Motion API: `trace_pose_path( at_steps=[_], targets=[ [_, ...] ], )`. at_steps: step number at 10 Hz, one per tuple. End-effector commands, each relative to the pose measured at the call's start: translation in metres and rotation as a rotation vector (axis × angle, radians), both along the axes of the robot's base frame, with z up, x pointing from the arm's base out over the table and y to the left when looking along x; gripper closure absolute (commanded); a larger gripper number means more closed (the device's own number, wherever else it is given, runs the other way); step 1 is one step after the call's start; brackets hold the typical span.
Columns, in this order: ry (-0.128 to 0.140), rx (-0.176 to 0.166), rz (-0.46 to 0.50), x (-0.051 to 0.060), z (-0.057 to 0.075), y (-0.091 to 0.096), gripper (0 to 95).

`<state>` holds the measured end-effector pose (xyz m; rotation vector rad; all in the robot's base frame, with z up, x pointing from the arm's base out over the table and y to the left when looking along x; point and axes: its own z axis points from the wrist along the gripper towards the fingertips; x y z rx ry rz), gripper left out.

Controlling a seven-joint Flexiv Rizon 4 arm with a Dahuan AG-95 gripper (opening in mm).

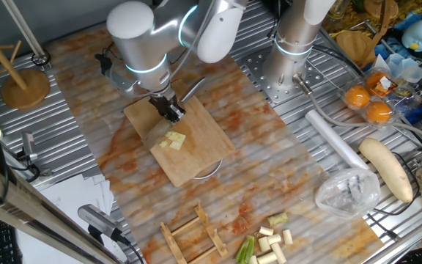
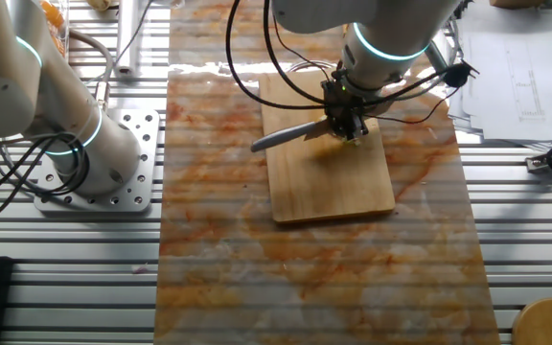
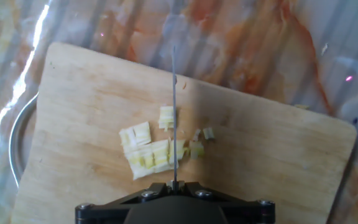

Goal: Chop the scallions

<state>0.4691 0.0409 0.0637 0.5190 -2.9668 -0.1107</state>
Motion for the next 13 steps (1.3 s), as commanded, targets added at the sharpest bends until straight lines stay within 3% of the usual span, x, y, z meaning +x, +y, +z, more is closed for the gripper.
trace_pose_path(
  at_steps=[1,5,6,9,13],
  targets=[
    [0.002,-0.012,-0.018,0.0005,-0.0005,-0.0001,95.0],
    [0.007,0.002,0.02,0.0005,-0.0005,-0.0001,95.0],
    [0.005,0.025,0.024,0.0005,-0.0005,-0.0001,95.0],
    [0.009,0.024,-0.004,0.0005,-0.0005,-0.0001,95.0],
    [0.013,0.023,-0.012,-0.0077,-0.0012,0.0089,95.0]
  ],
)
